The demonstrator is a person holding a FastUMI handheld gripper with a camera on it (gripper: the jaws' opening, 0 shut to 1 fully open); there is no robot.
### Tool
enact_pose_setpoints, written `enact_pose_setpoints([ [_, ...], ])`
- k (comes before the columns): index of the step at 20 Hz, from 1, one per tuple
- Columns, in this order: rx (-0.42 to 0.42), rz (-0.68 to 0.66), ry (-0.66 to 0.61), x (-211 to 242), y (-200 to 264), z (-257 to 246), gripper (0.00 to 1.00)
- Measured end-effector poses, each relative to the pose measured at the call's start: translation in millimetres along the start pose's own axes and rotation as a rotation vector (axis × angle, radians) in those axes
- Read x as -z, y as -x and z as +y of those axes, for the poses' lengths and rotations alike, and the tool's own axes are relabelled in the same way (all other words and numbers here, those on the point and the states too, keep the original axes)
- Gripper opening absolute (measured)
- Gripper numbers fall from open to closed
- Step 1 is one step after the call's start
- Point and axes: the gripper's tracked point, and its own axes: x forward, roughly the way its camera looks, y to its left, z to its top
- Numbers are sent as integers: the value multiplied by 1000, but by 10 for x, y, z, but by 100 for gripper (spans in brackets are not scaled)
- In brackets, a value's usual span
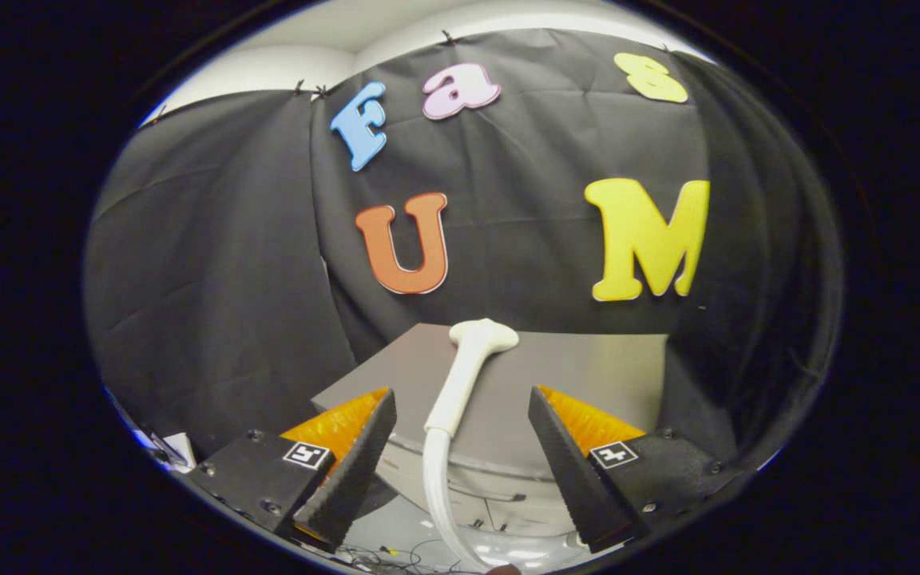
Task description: Iron the clothes twice with a garment steamer, once on the left side and once on the right side.
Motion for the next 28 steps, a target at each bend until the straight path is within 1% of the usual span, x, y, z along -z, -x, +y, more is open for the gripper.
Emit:
enact_pose_setpoints([
  [4,42,132,4,95,-800,58,100],
  [5,33,177,4,156,-942,91,100],
  [6,38,203,0,202,-1044,127,100],
  [10,109,285,-9,338,-1340,27,100],
  [11,132,313,-14,377,-1381,-17,93],
  [12,157,347,-19,443,-1391,-46,91],
  [13,176,375,-23,484,-1413,-72,82],
  [14,200,364,-16,449,-1470,-111,79],
  [15,201,378,-26,444,-1472,-86,71],
  [16,185,381,-24,481,-1496,-23,63],
  [17,201,365,-21,458,-1515,-43,55],
  [18,199,366,-13,455,-1500,-23,47],
  [19,198,360,-20,444,-1488,-5,43],
  [20,192,362,-23,443,-1483,16,42],
  [22,185,364,-62,423,-1474,38,37],
  [24,143,313,-69,276,-1396,122,34],
  [28,84,194,-63,-18,-993,205,33],
])
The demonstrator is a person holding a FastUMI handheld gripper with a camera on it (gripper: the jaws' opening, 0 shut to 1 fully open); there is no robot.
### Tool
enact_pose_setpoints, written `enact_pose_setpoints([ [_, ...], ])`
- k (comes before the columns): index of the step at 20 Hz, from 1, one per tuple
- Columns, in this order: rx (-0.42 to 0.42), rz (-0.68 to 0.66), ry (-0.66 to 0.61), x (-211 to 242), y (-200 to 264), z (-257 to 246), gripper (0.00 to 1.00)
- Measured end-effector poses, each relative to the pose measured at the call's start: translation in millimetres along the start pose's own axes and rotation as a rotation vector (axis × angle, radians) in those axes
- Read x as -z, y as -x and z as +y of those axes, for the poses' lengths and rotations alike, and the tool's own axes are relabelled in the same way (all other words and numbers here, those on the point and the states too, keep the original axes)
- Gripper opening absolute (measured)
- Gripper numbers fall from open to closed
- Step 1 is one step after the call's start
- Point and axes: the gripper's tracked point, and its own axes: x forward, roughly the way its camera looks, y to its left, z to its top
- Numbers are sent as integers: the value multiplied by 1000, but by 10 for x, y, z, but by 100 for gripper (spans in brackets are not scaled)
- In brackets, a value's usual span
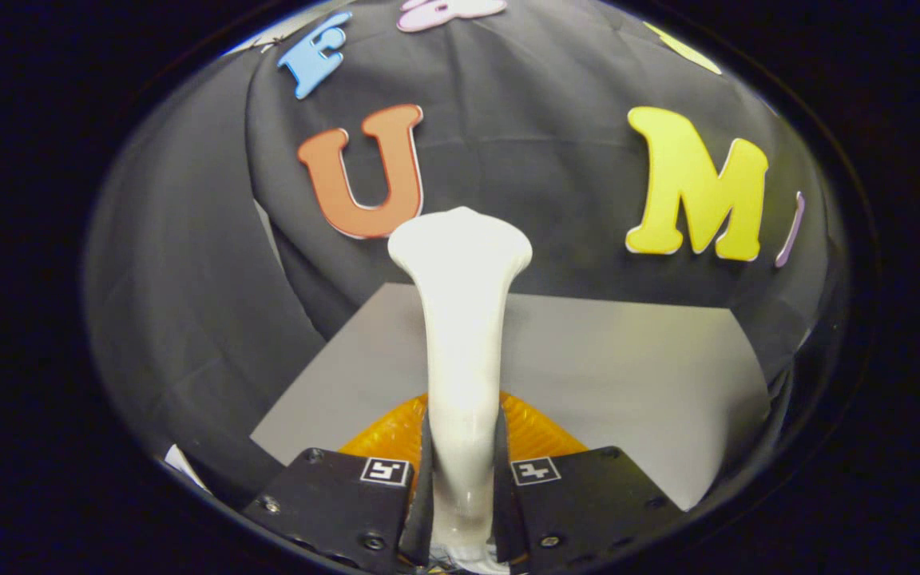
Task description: Iron the clothes twice with a garment steamer, once on the left side and once on the right side.
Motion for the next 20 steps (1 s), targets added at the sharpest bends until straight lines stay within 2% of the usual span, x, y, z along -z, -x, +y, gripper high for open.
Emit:
enact_pose_setpoints([
  [6,-77,-69,-59,-35,513,-80,32],
  [9,-110,-149,-80,-114,708,-108,31],
  [13,-115,-165,-97,-50,944,-179,30],
  [20,-141,-311,-64,-253,1970,-409,30],
])
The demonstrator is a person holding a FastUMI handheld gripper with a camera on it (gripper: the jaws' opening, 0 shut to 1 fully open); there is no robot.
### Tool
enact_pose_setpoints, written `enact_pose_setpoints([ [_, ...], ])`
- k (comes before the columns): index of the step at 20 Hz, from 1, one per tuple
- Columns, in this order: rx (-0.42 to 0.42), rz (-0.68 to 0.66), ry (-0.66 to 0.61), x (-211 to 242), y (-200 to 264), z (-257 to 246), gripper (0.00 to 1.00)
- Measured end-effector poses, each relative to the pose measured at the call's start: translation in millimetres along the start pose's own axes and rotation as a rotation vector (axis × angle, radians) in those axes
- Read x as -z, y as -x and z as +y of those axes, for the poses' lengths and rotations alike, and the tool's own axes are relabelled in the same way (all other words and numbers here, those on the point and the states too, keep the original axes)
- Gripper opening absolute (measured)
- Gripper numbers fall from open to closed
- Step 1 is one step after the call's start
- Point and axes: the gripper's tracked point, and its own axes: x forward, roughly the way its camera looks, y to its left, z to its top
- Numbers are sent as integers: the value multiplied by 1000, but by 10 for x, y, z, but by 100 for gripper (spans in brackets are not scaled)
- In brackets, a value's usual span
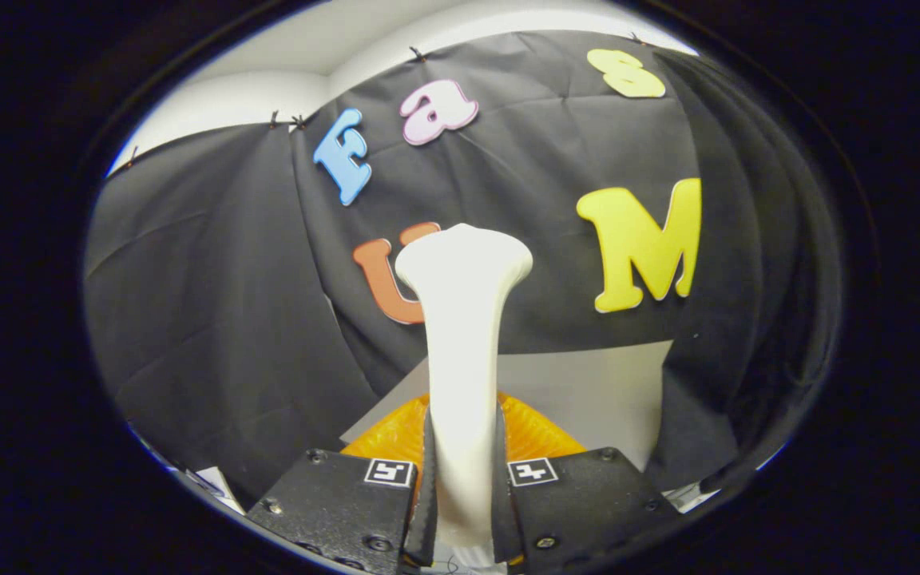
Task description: Iron the clothes twice with a garment steamer, once on the left side and once on the right side.
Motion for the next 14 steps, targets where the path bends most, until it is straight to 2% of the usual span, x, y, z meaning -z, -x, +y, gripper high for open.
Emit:
enact_pose_setpoints([
  [8,66,-183,30,-623,1144,-412,30],
  [14,184,-312,62,-1021,1961,-873,30],
])
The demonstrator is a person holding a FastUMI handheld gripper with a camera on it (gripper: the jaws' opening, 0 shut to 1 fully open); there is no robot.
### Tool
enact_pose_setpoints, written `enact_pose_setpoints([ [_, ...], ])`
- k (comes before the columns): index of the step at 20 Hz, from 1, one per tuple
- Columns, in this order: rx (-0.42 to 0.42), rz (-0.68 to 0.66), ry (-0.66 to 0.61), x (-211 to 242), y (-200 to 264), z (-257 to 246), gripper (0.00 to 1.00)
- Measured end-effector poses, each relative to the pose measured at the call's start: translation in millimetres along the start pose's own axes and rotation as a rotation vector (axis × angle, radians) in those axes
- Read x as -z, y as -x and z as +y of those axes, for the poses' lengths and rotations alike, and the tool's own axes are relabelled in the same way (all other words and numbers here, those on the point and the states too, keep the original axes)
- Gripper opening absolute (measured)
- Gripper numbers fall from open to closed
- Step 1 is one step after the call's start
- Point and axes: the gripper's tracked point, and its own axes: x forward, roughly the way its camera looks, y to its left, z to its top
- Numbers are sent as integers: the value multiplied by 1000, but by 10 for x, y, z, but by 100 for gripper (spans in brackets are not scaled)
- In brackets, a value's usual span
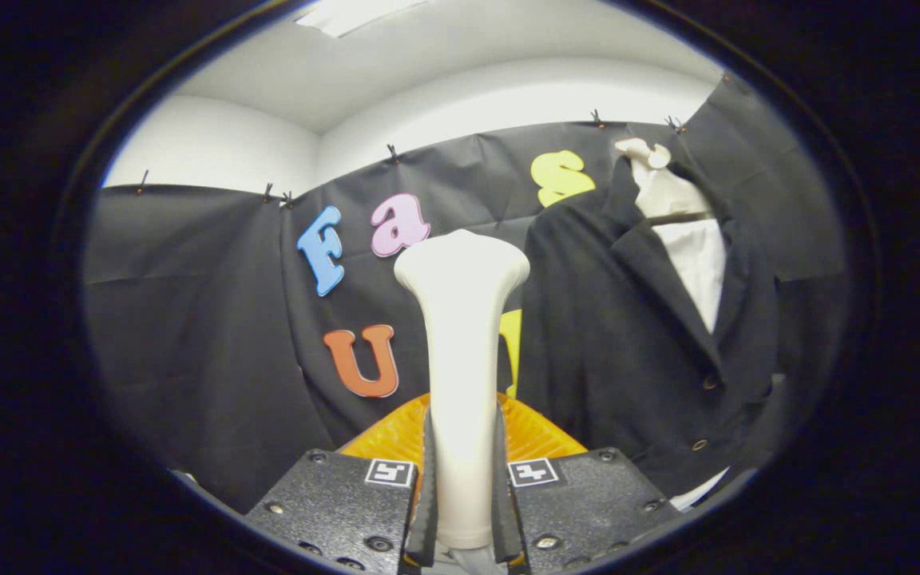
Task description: Iron the clothes twice with a garment steamer, once on the left side and once on the right side.
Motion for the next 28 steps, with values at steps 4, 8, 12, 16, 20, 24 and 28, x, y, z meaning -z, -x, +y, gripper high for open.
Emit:
enact_pose_setpoints([
  [4,136,-64,74,-330,209,-490,30],
  [8,232,-69,105,-486,176,-847,30],
  [12,295,-87,126,-585,118,-1179,30],
  [16,291,-34,106,-395,-38,-1307,30],
  [20,297,19,71,-142,-37,-1623,30],
  [24,300,55,58,110,147,-1854,30],
  [28,299,99,87,448,166,-1959,30],
])
